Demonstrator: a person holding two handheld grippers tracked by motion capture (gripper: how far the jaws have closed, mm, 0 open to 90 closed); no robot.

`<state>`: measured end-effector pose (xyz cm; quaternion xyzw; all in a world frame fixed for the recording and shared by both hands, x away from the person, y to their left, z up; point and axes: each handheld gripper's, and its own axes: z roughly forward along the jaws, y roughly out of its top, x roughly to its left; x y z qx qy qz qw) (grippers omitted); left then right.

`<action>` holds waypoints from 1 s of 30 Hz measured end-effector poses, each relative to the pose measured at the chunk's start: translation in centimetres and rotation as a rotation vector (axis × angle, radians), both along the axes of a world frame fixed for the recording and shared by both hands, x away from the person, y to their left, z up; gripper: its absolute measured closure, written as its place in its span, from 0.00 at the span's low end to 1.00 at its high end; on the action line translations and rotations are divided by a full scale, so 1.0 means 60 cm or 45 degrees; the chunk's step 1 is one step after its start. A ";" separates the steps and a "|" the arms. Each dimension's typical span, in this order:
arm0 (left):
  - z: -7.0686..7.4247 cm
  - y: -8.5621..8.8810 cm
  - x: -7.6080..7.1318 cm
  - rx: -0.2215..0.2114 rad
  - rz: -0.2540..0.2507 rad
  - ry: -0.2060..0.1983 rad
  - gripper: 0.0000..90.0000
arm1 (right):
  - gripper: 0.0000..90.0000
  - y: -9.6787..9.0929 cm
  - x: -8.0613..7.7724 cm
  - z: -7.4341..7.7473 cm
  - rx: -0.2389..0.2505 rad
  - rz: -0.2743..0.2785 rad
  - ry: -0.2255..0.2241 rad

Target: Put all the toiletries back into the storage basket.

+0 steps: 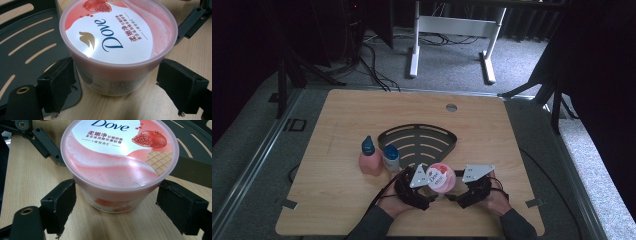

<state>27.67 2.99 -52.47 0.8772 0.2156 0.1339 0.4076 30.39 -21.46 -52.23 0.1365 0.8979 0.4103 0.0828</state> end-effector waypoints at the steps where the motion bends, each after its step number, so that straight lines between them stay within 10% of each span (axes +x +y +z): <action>1: 0.001 -0.002 0.001 -0.001 0.000 -0.005 0.17 | 0.18 -0.002 0.001 0.001 -0.001 0.000 -0.001; 30: 0.028 -0.029 0.033 -0.033 0.035 -0.075 0.17 | 0.16 -0.025 0.040 0.031 0.019 -0.011 -0.024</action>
